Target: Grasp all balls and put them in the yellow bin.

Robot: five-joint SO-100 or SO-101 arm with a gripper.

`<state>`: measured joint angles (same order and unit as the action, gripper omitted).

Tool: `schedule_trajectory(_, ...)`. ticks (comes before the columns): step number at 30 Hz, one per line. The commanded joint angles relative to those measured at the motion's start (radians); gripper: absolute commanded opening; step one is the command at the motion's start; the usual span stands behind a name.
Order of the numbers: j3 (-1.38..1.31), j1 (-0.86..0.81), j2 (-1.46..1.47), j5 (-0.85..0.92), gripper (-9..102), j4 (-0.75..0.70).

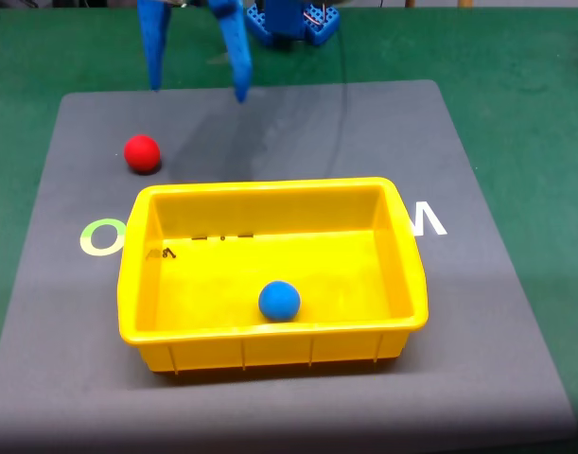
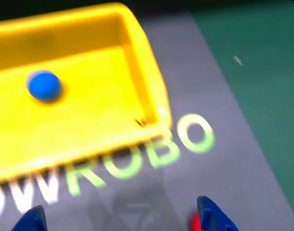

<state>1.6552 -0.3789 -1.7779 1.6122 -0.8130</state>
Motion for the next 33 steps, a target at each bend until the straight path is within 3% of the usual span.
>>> schedule_trajectory(1,0.114,-0.061,-0.153,0.028,36,-0.003)
schedule_trajectory(10,0.347,-0.216,-0.265,0.110,36,0.043)
schedule_trajectory(21,0.380,-0.285,-0.055,0.132,36,0.253)
schedule_trajectory(33,0.365,-0.281,0.115,0.118,35,0.371)
